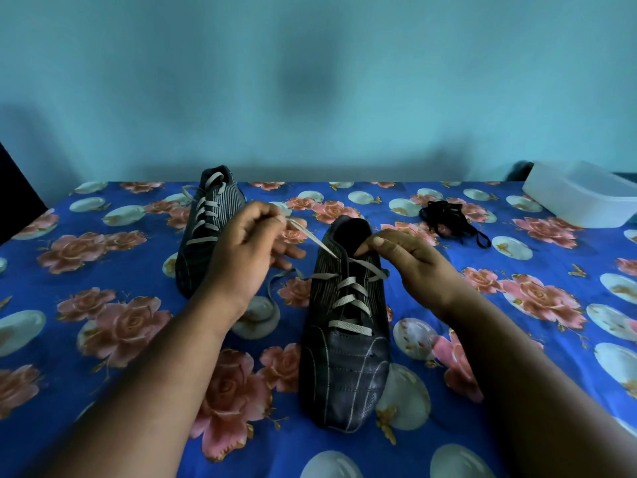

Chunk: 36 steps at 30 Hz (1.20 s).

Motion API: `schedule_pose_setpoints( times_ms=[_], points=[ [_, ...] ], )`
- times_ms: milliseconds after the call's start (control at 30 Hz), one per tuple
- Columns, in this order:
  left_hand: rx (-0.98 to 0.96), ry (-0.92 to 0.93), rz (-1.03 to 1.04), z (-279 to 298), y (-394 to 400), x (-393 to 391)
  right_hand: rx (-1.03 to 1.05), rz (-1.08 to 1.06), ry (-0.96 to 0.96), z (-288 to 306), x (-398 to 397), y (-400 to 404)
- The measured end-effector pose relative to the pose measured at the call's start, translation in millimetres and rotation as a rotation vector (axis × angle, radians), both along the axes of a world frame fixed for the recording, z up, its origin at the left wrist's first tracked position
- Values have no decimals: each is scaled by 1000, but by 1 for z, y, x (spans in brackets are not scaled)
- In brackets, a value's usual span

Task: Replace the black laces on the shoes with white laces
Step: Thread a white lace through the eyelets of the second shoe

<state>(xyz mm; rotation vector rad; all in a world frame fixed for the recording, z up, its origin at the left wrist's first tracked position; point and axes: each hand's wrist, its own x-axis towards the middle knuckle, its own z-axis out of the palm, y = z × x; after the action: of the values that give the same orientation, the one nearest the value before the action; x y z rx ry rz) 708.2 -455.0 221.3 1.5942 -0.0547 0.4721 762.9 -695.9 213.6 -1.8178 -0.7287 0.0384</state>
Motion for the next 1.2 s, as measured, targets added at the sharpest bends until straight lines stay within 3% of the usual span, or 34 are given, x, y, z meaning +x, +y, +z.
schedule_pose_setpoints(
  times_ms=[167,267,400,500,533,700,933,1067,1200],
  points=[
    [-274,11,217,9,15,3,1,12,-21,-4,4,-2],
    [-284,-1,217,8,15,5,-14,16,-49,-6,5,-1],
    [20,-12,169,-4,13,11,-39,14,-75,-11,10,-2],
    [603,-183,222,-13,13,10,-45,14,-81,-12,11,-2],
    [711,-227,208,-12,9,8,-45,13,-84,-13,11,-2],
    [848,-240,86,-16,-12,2,-48,26,-95,-13,12,-2],
    [716,-146,-73,-20,-3,9,-54,8,-102,-12,8,-2],
    [696,-132,-17,-13,9,7,-59,11,-66,-9,6,-2],
    [953,-216,214,-9,18,6,-53,29,-78,-7,5,-1]
  ],
)
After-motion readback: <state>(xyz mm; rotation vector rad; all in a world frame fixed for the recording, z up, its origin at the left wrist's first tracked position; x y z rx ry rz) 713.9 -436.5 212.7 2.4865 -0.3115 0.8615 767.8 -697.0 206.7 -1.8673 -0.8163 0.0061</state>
